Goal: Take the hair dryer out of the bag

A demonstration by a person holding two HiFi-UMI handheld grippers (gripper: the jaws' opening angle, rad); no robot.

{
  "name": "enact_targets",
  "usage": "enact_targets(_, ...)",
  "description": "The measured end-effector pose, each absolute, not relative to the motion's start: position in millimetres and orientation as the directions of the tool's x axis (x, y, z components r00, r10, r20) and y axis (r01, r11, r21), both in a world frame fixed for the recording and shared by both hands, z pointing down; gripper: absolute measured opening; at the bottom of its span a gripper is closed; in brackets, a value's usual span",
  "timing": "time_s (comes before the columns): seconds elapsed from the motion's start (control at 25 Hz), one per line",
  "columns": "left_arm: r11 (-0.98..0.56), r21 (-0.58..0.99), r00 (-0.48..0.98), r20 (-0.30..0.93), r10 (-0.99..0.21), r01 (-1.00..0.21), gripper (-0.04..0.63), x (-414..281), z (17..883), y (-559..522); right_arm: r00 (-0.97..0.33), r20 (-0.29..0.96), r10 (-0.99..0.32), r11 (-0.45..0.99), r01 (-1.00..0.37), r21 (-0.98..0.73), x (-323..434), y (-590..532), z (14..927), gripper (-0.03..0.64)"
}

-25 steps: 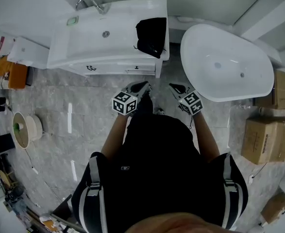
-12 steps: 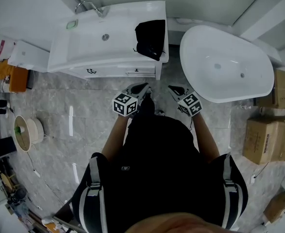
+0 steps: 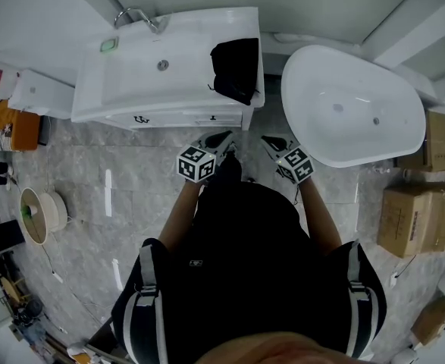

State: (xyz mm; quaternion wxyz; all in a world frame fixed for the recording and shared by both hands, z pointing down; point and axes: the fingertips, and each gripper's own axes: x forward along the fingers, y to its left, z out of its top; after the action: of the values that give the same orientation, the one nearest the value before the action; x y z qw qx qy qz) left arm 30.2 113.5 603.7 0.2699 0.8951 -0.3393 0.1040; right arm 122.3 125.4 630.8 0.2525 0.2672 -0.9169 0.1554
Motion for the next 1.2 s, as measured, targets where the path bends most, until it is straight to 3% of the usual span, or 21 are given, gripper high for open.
enact_targets(0.68, -0.678, 0.455, 0.815, 0.369, -0.446, -0.577, 0.017, 1, 623, -23, -0.655, 0.609, -0.446, 0.781, -0.618, -0.093, 75, -13, 646, 0.06)
enact_targets(0.92, -0.716, 0.454, 0.841, 0.389, -0.377, -0.531, 0.017, -11, 632, -52, -0.569, 0.647, -0.508, 0.735, -0.678, -0.018, 62, -61, 671, 0.061)
enact_targets(1.2, -0.693, 0.491, 0.844, 0.394, -0.364, -0.528, 0.017, -23, 642, -66, -0.537, 0.708, -0.458, 0.789, -0.613, 0.047, 41, -80, 694, 0.061)
